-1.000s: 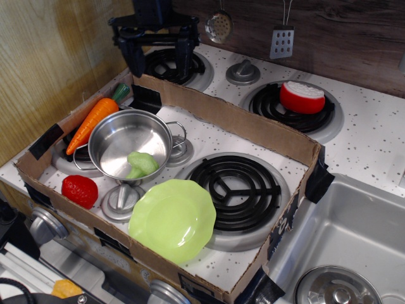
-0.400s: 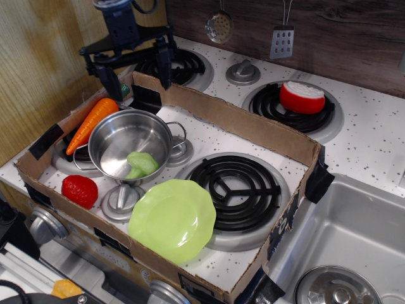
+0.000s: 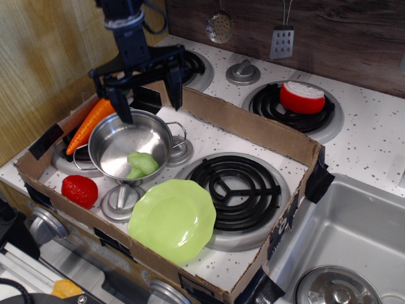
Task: Take broccoli out of pan
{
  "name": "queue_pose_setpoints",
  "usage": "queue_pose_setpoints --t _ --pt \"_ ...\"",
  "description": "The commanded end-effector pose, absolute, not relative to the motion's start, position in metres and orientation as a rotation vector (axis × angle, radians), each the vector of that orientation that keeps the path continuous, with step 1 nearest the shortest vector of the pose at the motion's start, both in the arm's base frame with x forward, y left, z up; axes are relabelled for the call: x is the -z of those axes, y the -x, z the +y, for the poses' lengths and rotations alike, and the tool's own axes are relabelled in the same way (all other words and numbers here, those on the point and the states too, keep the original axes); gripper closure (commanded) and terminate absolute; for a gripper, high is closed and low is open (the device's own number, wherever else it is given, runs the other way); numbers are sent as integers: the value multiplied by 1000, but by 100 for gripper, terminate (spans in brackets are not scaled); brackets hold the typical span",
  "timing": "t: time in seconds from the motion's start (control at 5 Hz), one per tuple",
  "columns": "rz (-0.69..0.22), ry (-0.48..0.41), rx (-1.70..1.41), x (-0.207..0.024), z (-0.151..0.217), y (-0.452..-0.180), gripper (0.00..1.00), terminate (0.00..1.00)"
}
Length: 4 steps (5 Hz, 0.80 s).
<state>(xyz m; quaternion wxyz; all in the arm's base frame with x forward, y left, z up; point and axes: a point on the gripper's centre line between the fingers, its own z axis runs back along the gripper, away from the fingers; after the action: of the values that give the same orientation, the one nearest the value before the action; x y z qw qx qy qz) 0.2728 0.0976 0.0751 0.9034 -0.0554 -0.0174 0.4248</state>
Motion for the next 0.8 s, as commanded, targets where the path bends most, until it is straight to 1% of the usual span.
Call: queue_pose_setpoints --t 0.0,0.2,0.4,0.6 --pt "-67 59 -949 -79 96 -267 0 0" --pt "-69 51 -958 -73 96 -264 0 0" --pt "-77 22 -961 -62 97 -261 0 0" --pt "-71 13 -970 -58 99 -257 0 0"
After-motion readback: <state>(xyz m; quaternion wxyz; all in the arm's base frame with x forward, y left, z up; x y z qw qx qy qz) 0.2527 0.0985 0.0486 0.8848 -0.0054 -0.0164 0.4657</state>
